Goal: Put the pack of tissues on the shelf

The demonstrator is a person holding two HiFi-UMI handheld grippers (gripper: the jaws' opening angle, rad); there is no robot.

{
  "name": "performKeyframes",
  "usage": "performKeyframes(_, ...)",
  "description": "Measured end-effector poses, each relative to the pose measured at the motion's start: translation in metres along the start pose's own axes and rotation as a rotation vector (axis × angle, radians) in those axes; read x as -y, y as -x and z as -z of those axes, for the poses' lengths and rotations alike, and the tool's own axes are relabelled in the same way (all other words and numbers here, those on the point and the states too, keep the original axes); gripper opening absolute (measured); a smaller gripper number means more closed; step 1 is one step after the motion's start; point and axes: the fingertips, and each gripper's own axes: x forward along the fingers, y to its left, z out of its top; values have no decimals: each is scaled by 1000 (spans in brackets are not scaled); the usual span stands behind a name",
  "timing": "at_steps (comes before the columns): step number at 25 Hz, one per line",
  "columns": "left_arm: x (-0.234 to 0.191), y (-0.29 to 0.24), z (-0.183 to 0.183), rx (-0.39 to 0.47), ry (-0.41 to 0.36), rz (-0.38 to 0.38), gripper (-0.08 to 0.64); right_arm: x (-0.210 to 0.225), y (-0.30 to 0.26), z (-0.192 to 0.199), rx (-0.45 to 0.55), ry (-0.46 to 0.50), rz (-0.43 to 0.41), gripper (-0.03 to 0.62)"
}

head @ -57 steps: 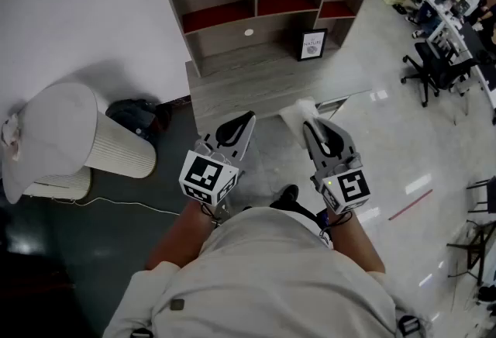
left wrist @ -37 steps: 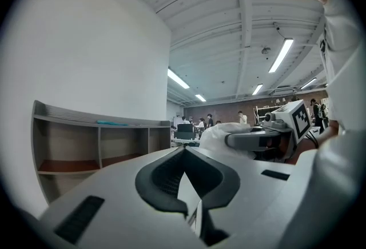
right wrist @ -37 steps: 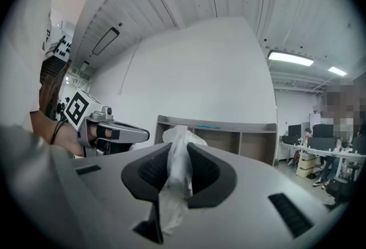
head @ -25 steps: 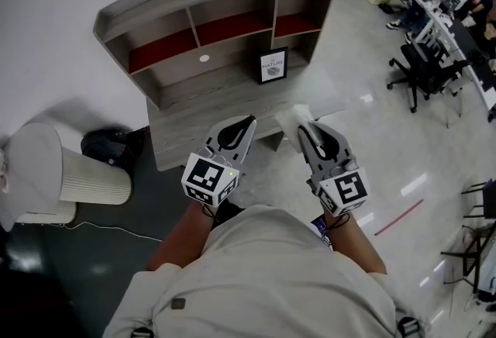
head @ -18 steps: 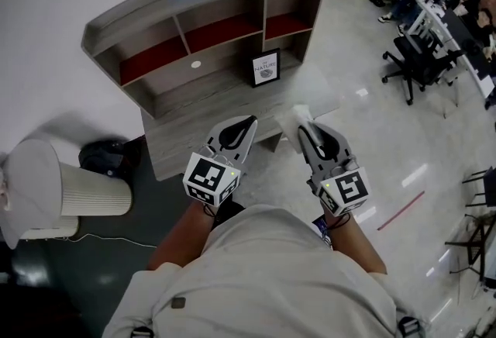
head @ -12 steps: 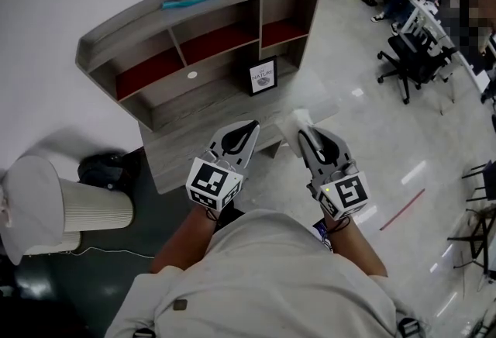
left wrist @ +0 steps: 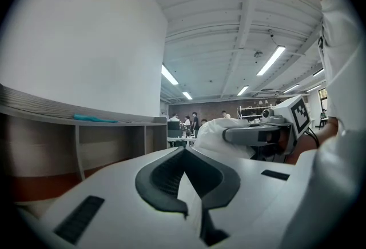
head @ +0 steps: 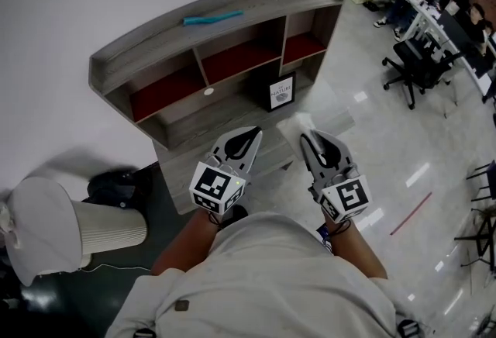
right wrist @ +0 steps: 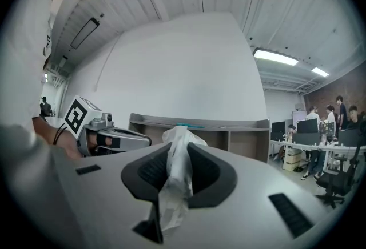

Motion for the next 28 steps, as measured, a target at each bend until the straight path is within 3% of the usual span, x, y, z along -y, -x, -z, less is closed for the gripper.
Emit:
performKeyframes(16, -106, 45, 17, -8, 27, 42, 14, -68, -91, 14, -55, 5, 28, 84)
performKeyframes(28, -157, 34, 31, -24, 40, -6, 14, -52, -151, 34, -98, 13, -24, 84)
